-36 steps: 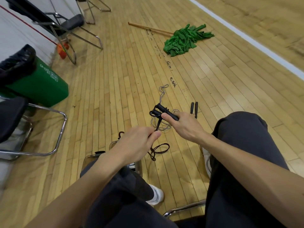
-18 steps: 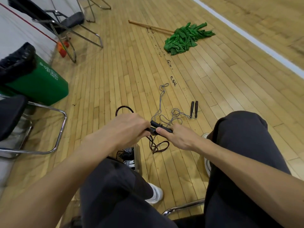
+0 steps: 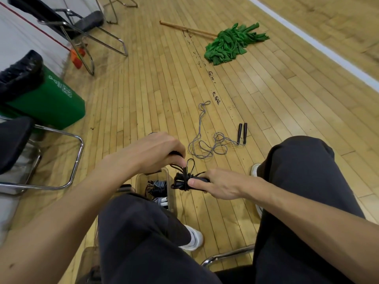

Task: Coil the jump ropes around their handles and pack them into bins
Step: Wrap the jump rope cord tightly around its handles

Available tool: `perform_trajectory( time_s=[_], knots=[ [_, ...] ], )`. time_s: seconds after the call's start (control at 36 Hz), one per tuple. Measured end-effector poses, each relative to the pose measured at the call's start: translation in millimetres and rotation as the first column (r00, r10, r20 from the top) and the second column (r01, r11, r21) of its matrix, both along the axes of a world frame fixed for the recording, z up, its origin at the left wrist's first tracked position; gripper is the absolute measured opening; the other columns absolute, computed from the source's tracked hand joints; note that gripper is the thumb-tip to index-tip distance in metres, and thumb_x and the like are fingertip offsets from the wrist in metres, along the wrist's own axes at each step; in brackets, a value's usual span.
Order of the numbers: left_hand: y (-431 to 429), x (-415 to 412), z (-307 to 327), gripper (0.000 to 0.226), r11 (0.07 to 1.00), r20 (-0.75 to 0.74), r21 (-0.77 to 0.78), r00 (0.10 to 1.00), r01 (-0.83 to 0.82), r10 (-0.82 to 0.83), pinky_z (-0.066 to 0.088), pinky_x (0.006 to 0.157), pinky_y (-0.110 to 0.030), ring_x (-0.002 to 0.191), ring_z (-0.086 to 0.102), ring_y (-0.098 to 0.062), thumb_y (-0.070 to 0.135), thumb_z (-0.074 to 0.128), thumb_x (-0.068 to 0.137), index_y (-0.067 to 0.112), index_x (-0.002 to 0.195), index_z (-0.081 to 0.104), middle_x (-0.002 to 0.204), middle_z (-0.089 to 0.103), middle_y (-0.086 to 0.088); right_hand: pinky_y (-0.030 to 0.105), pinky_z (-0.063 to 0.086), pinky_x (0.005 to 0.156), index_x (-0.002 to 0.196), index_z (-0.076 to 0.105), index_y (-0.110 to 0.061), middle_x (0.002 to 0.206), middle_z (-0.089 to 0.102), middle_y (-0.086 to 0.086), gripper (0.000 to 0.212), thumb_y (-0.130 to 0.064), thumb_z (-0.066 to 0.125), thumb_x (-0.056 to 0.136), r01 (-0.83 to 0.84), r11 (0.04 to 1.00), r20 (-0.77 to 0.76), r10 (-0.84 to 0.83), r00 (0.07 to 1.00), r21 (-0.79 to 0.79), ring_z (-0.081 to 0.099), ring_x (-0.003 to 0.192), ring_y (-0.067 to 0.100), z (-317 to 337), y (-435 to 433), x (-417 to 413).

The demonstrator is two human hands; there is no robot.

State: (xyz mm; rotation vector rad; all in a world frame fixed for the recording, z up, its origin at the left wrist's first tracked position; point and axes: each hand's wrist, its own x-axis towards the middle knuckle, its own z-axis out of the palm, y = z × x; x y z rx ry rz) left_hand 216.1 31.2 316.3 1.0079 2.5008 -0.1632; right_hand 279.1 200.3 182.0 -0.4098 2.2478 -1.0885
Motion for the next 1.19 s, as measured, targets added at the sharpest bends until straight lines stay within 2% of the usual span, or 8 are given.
perform_trajectory(
  time_s=[0.17,0.39,0.58,0.78,0.86,0.92,1.03,1.19],
  knots=[
    [3.8,-6.5,-6.2,0.039,0.999,0.099,-0.006,0.994,-0.038,0.039,0.053,0.084,-0.037,0.088,0.064,-0.011,0.052,0.057,0.092,0.019,0.105,0.073,0.095,0.072,0.007,0.029,0.034,0.056,0.081,0.053,-0.013,0.067,0.044,0.003,0.057,-0.066,0.037,0.099,-0.072,0.997,-0.030,0.072,0.997,-0.002,0.040,0.057,0.017,11.8,-0.5,6.3],
    [-2.3,-12.4,-12.6,0.031,0.976,0.243,0.121,0.959,-0.179,0.146,0.053,0.075,-0.028,0.081,0.065,-0.007,0.049,0.063,0.090,0.022,0.097,0.075,0.088,0.073,0.003,0.029,0.034,0.056,0.074,0.048,-0.017,0.064,0.043,0.000,0.056,-0.066,0.037,0.098,-0.088,0.995,-0.085,0.084,0.993,-0.048,0.038,0.054,0.015,18.4,1.3,9.7],
    [-8.3,-11.1,-22.7,0.024,0.872,0.449,0.305,0.865,-0.384,0.224,0.037,0.050,-0.020,0.053,0.046,-0.012,0.043,0.064,0.088,0.021,0.087,0.075,0.063,0.062,0.006,0.033,0.039,0.058,0.080,0.054,-0.006,0.064,0.050,0.001,0.068,-0.069,0.036,0.097,-0.042,0.979,-0.092,0.024,0.995,-0.201,0.042,0.054,0.015,18.0,3.2,10.4],
    [-0.7,2.8,-38.6,0.041,0.598,0.579,0.480,0.744,-0.642,0.334,0.042,0.060,-0.012,0.059,0.053,0.000,0.015,0.055,0.101,0.027,0.064,0.069,0.062,0.062,0.010,0.029,0.042,0.050,0.083,0.061,-0.007,0.062,0.056,0.005,0.065,-0.066,0.035,0.096,0.239,0.769,0.174,-0.167,0.970,-0.592,0.049,0.052,0.020,30.1,7.3,4.7],
    [5.8,4.4,-48.0,0.032,0.554,0.577,0.471,0.715,-0.686,0.395,0.041,0.064,-0.024,0.065,0.052,-0.009,-0.002,0.052,0.098,0.014,0.075,0.067,0.068,0.058,0.000,0.031,0.042,0.050,0.083,0.061,-0.008,0.063,0.056,0.008,0.065,-0.066,0.034,0.095,0.320,0.715,0.224,-0.230,0.947,-0.621,0.048,0.054,0.023,35.7,11.0,1.0],
    [11.9,4.1,-51.5,0.022,0.531,0.575,0.467,0.699,-0.707,0.425,0.041,0.062,-0.026,0.065,0.052,-0.014,0.002,0.047,0.101,0.004,0.084,0.061,0.069,0.057,-0.002,0.030,0.043,0.049,0.083,0.060,-0.007,0.062,0.055,0.010,0.065,-0.065,0.032,0.096,0.364,0.687,0.244,-0.270,0.932,-0.629,0.048,0.052,0.023,37.6,13.5,-1.3],
    [27.1,8.3,-50.9,0.032,0.475,0.576,0.505,0.692,-0.720,0.436,0.035,0.047,-0.014,0.046,0.043,-0.002,0.019,0.042,0.107,0.014,0.080,0.059,0.058,0.053,0.004,0.031,0.042,0.049,0.085,0.060,-0.007,0.064,0.054,0.012,0.068,-0.068,0.032,0.094,0.434,0.647,0.276,-0.336,0.900,-0.627,0.048,0.052,0.023,37.8,17.9,-6.8],
    [30.9,12.0,-51.6,0.036,0.507,0.551,0.523,0.726,-0.685,0.412,0.034,0.047,-0.020,0.045,0.042,-0.007,0.028,0.040,0.107,0.016,0.080,0.059,0.055,0.054,0.006,0.031,0.042,0.048,0.084,0.061,-0.006,0.061,0.054,0.009,0.067,-0.065,0.032,0.100,0.518,0.617,0.318,-0.412,0.854,-0.592,0.048,0.051,0.021,39.6,20.2,-10.9]
  ],
)
